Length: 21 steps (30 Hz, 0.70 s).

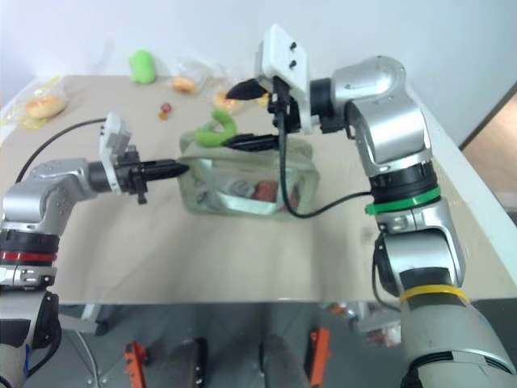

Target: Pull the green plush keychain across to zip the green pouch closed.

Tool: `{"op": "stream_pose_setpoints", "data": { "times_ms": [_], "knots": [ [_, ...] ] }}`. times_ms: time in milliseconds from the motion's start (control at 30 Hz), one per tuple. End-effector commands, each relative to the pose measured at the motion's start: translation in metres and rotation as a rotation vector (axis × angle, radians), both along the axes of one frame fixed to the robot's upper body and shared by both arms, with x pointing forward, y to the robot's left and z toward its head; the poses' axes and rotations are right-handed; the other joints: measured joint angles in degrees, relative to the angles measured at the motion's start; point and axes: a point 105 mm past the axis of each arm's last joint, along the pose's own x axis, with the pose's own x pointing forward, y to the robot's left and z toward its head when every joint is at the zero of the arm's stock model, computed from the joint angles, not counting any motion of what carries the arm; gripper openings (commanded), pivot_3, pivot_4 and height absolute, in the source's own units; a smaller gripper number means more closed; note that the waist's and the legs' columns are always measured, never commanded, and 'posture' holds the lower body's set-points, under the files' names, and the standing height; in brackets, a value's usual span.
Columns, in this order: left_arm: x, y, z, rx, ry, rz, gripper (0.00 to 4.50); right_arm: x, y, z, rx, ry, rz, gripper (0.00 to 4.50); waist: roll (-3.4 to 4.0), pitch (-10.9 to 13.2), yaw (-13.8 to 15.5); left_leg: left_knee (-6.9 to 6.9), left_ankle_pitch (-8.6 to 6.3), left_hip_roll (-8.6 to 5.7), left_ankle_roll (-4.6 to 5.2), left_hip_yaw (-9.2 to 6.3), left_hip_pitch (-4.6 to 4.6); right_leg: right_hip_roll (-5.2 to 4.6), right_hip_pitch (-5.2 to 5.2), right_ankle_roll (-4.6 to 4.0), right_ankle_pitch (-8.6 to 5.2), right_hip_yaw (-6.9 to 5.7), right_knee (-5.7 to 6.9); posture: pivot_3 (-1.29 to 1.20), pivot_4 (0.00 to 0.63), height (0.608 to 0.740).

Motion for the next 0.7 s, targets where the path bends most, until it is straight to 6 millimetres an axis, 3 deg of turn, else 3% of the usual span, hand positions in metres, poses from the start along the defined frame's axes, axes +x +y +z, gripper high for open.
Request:
{"op": "stream_pose_setpoints", "data": {
  "times_ms": [33,600,700],
  "knots": [
    [-0.001,-0.001,0.007,-0.006,-0.036,-0.004,0.0,-0.005,0.014,-0.002,-0.006,-0.022,0.031,4.12,0.0,0.0,0.0,0.0,0.0,0.0,0.0,-0.01,0.0,0.0,0.0,0.0,0.0,-0.01,0.0,0.0,0.15,0.74],
    [-0.003,0.0,0.006,-0.008,-0.039,0.01,0.0,0.024,0.031,-0.016,0.013,0.03,-0.022,4.12,0.0,0.0,0.0,-0.01,0.0,0.0,0.0,-0.02,0.0,0.0,0.01,-0.01,0.01,-0.02,0.0,0.0,0.15,0.74],
    [-0.003,0.0,0.006,-0.011,-0.039,0.013,0.0,0.027,0.031,-0.018,0.01,0.032,-0.027,3.34,-0.01,0.0,0.0,-0.01,0.0,0.0,0.0,-0.01,0.0,0.0,0.01,-0.01,0.0,-0.02,0.0,0.0,0.15,0.74]
  ]
}}
